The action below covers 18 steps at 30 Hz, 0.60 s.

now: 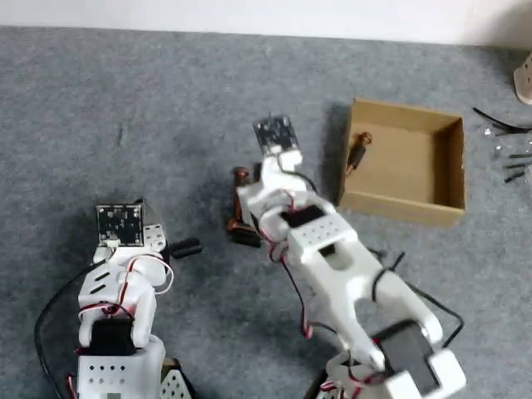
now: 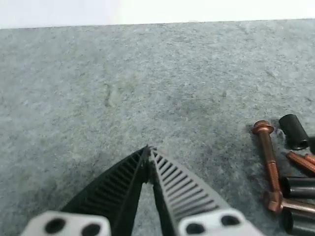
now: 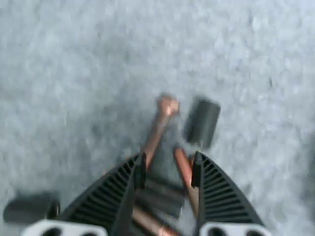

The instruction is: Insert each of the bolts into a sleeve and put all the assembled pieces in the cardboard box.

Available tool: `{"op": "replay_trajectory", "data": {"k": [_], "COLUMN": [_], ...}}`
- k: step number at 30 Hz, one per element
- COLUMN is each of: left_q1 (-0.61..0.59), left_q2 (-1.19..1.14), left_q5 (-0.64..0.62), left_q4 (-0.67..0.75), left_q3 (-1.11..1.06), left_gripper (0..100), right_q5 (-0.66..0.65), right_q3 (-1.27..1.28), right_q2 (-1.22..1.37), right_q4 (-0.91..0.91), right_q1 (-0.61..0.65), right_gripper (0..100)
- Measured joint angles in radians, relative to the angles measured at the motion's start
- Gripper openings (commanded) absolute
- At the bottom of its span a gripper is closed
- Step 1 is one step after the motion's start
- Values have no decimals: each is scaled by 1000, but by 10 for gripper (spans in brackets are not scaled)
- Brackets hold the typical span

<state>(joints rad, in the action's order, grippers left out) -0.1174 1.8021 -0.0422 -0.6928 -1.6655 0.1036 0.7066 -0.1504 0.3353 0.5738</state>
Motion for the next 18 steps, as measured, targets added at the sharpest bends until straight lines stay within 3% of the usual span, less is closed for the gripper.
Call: {"op": "replay_trajectory", "data": {"k": [9,18], "left_q1": [0,0], "left_q2": [0,0], "left_q5": [-2,-2], "left_q4": [31,31], "left_q3": [0,0], "left_gripper": [10,10], "right_q5": [-5,-5], "right_q3": [-318,-381], "right_q2": [388,417], "right_q4": [0,49], "right_q1": [-12,-64], "right_gripper": [138,138]}}
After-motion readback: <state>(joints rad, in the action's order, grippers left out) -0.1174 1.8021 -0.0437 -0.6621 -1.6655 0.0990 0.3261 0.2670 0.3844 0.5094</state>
